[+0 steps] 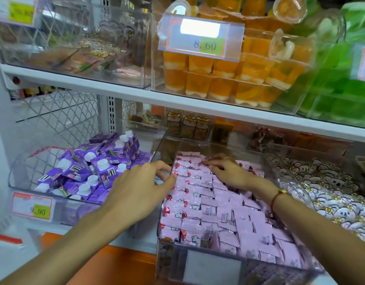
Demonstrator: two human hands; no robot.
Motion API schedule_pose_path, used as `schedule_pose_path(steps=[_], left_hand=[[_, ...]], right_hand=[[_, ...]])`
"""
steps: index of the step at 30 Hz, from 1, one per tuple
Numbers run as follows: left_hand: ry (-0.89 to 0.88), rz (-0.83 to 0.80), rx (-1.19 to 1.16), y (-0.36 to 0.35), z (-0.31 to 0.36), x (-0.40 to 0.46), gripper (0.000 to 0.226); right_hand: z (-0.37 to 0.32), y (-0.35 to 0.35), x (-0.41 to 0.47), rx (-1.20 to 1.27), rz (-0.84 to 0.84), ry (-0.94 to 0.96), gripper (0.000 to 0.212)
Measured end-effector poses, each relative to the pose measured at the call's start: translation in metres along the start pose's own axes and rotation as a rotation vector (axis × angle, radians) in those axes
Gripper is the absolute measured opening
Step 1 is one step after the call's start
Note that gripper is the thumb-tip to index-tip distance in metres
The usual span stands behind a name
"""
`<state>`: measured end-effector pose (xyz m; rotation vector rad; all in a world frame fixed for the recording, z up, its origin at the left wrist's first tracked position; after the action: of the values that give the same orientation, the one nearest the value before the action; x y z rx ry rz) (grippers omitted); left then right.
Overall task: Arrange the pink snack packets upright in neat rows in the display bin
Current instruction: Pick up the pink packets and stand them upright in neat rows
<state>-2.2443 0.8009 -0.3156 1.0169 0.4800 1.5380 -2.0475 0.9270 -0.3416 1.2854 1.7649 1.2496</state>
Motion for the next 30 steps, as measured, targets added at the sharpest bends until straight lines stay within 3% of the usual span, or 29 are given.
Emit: schedule_pose_path(steps=[2, 4, 5, 6, 8, 10, 12, 15, 23, 30], left_hand=[[0.0, 0.004, -0.002, 0.0, -0.001, 0.0, 0.027], [0.001, 0.011, -0.008, 0.0, -0.001, 0.0, 0.026], [-0.001, 0.012, -0.013, 0.0, -0.001, 0.0, 0.025], [-0.003, 0.011, -0.015, 0.0, -0.001, 0.0, 0.024], [-0.004, 0.012, -0.017, 0.0, -0.001, 0.0, 0.021], [-0.009, 0.023, -0.028, 0.0, -0.002, 0.0, 0.014], [-0.02, 0.022, -0.034, 0.0, -0.001, 0.0, 0.007], [-0.028, 0.02, -0.058, 0.0, 0.002, 0.0, 0.002], [0.007, 0.071, -0.086, -0.002, -0.002, -0.004, 0.003], [0.082, 0.113, -0.056, -0.004, -0.003, -0.012, 0.022]], right_hand=[[0.003, 0.012, 0.002, 0.2, 0.067, -0.023, 0.039], [0.015, 0.041, -0.003, 0.33, 0.391, -0.135, 0.04], [0.02, 0.049, -0.008, 0.297, 0.508, -0.222, 0.039], [0.023, 0.047, -0.011, 0.195, 0.516, -0.303, 0.039], [0.027, 0.013, -0.013, -0.08, 0.248, -0.389, 0.054], [0.03, -0.018, -0.024, -0.185, -0.023, -0.407, 0.067], [0.033, -0.022, -0.027, -0.191, -0.128, -0.399, 0.069], [0.03, -0.017, -0.025, -0.191, -0.195, -0.399, 0.068], [0.035, -0.017, -0.029, -0.223, -0.172, -0.342, 0.072], [0.029, -0.014, -0.034, -0.128, -0.255, -0.347, 0.064]])
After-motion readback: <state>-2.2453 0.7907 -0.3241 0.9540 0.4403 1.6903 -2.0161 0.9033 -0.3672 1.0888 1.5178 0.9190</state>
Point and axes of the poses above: each hand's wrist, its own x-axis towards the middle knuckle, its own y-axis out of the back of the hand, z = x × y, the point moved 8 cm from there along x, towards the middle knuckle, and after that the axes turned 6 degrees about -y, right-handed, at the moved point
